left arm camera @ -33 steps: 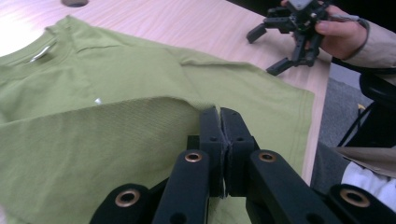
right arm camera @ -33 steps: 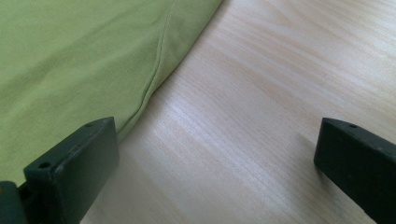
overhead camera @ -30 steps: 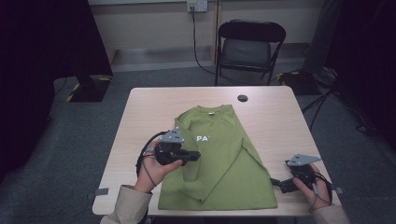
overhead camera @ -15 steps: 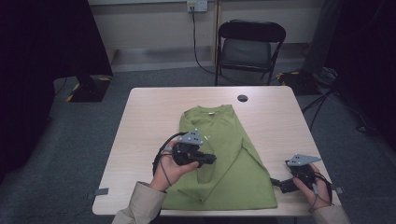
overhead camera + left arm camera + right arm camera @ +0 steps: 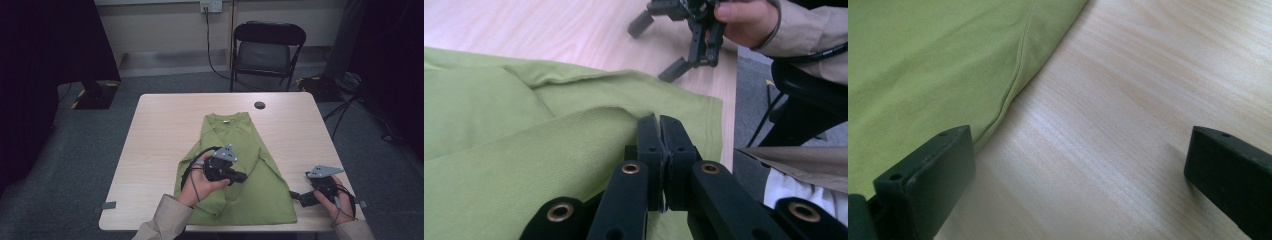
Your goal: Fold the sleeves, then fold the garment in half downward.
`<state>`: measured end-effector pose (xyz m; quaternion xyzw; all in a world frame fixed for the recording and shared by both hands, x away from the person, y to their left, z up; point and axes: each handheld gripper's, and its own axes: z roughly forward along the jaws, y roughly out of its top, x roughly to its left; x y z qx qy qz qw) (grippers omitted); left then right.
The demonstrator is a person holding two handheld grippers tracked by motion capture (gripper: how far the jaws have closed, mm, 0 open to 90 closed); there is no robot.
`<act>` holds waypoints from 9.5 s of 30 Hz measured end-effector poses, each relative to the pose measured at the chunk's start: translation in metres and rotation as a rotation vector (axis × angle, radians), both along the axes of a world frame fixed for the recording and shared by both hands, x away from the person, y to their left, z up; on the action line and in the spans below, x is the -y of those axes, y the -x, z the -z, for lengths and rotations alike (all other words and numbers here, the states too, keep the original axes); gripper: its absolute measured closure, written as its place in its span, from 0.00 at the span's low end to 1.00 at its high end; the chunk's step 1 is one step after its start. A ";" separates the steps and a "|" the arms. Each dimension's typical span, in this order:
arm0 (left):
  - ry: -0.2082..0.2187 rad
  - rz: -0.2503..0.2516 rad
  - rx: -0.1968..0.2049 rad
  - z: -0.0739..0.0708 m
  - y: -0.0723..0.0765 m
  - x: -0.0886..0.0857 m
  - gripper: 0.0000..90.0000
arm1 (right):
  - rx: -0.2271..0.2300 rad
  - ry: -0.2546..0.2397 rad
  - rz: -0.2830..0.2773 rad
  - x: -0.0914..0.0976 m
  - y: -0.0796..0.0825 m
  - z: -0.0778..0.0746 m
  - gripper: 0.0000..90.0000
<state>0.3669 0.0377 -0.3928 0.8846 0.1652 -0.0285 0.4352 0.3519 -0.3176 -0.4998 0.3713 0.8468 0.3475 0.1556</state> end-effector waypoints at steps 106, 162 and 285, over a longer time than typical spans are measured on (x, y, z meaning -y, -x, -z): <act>-0.062 -0.105 0.044 0.049 -0.012 -0.017 0.02 | 0.000 0.000 -0.001 0.000 0.000 0.000 0.00; -0.042 -0.309 0.063 0.072 -0.007 -0.126 0.02 | 0.000 0.000 -0.001 0.000 0.000 0.000 0.00; -0.174 -0.557 0.061 0.095 -0.073 -0.148 0.97 | -0.024 -0.020 -0.015 -0.066 -0.077 -0.013 0.98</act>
